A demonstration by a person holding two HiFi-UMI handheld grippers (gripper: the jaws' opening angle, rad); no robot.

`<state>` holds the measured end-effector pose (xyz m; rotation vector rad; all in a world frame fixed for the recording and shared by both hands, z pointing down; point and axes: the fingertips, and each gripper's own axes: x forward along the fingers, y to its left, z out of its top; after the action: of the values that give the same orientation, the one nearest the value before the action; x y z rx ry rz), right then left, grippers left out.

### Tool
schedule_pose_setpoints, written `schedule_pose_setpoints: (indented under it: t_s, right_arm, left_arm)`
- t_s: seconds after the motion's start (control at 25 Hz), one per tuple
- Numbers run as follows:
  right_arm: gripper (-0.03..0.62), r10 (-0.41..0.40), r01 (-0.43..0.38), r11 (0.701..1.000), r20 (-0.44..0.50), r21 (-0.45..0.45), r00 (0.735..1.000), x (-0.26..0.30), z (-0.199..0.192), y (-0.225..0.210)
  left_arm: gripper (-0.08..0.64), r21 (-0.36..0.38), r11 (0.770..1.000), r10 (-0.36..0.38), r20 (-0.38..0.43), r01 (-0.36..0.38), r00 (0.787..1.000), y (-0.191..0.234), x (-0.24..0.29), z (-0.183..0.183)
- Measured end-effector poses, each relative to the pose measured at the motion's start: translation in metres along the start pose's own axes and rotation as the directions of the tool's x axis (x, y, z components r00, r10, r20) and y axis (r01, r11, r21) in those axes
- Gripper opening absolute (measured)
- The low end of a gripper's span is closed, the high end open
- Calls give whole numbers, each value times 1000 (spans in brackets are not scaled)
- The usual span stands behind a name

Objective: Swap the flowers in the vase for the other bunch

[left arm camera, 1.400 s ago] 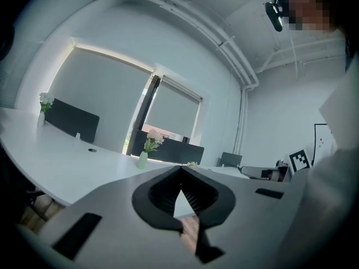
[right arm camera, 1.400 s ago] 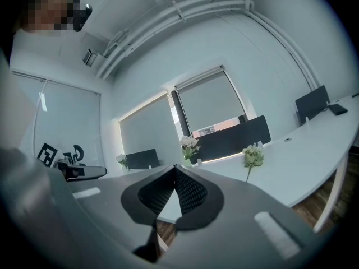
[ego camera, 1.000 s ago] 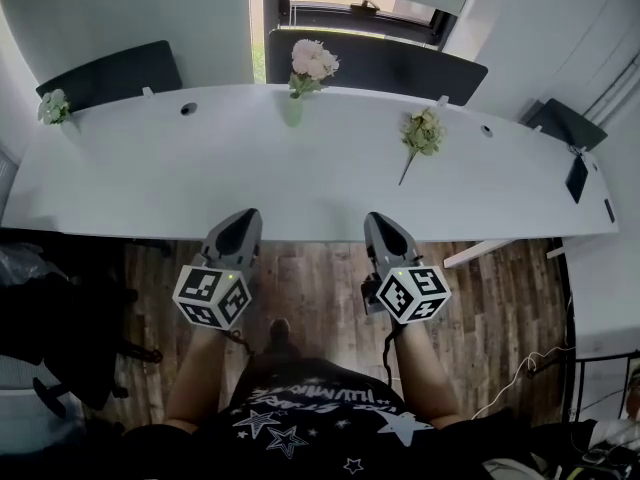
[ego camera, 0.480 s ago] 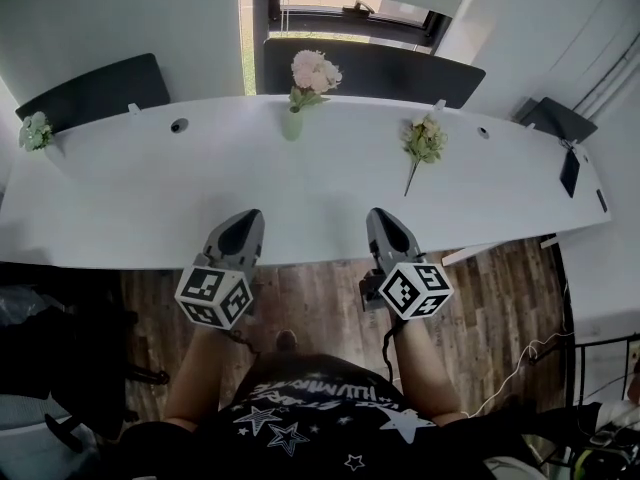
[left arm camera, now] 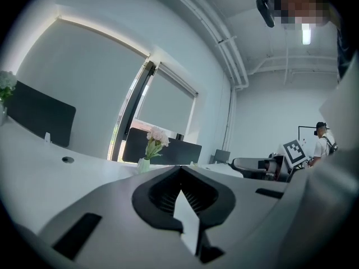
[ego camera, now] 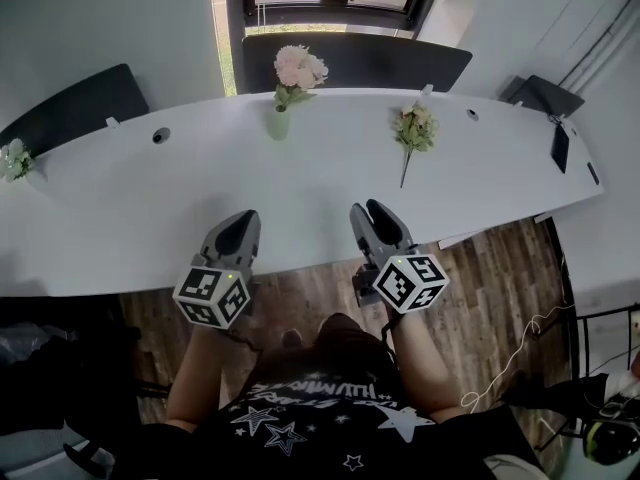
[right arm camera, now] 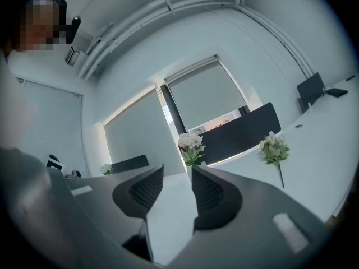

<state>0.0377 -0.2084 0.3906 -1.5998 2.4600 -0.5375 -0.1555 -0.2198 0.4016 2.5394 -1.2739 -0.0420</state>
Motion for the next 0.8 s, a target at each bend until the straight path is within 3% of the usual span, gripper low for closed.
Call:
schedule_pose_setpoints:
  t_s: [0.08, 0.2, 0.6, 0.8]
  right_arm:
    - [187, 21, -20, 1000, -14, 17, 1000, 7, -2, 1]
    - [230, 55, -54, 998, -44, 19, 998, 20, -9, 2]
    - [279, 133, -129, 991, -93, 46, 987, 86, -14, -10]
    - [281, 157, -150, 987, -117, 63, 981, 117, -12, -25]
  left_arm:
    - [8, -3, 1000, 2, -5, -2, 1000, 2, 5, 0]
    - [8, -3, 1000, 13, -6, -13, 1000, 7, 12, -1]
    - [8, 7, 993, 117, -2, -117, 993, 49, 32, 8]
    - [8, -18, 993, 120, 1, -120, 993, 63, 56, 6]
